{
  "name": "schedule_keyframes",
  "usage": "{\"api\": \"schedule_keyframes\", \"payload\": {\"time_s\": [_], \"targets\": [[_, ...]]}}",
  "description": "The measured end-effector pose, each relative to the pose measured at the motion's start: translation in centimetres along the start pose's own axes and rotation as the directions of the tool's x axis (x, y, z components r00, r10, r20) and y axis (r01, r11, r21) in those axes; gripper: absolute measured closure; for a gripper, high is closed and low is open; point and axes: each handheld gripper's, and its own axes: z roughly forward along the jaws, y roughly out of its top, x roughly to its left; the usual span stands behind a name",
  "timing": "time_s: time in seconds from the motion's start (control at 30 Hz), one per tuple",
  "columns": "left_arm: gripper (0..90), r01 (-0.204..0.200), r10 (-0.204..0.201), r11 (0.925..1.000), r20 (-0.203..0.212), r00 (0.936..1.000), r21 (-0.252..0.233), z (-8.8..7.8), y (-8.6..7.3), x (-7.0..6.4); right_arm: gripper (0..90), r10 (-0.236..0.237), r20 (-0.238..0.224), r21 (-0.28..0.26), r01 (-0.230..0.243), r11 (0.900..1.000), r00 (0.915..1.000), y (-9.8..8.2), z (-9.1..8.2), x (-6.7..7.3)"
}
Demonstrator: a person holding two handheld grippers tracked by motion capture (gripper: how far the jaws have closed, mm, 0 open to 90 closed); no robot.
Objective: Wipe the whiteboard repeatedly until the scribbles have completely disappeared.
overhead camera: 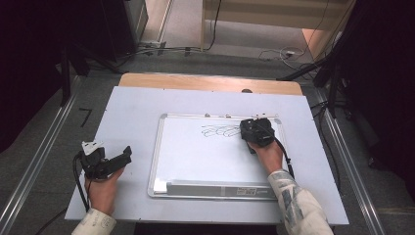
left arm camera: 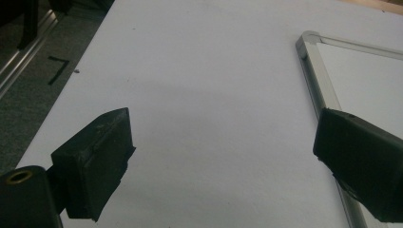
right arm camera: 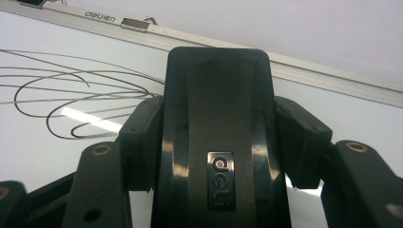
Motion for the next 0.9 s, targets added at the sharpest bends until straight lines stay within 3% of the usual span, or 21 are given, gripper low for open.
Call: {"api": "schedule_keyframes", "payload": {"time_s": [0.9], "targets": [[6.3,-0.001,0.001,1.0,0.002,1.0,-0.002,0.0,0.0,0.0,38.4,-0.048,-0.05,0.003,0.048,0.999,0.9976,0.8,0.6,2.7]]}}
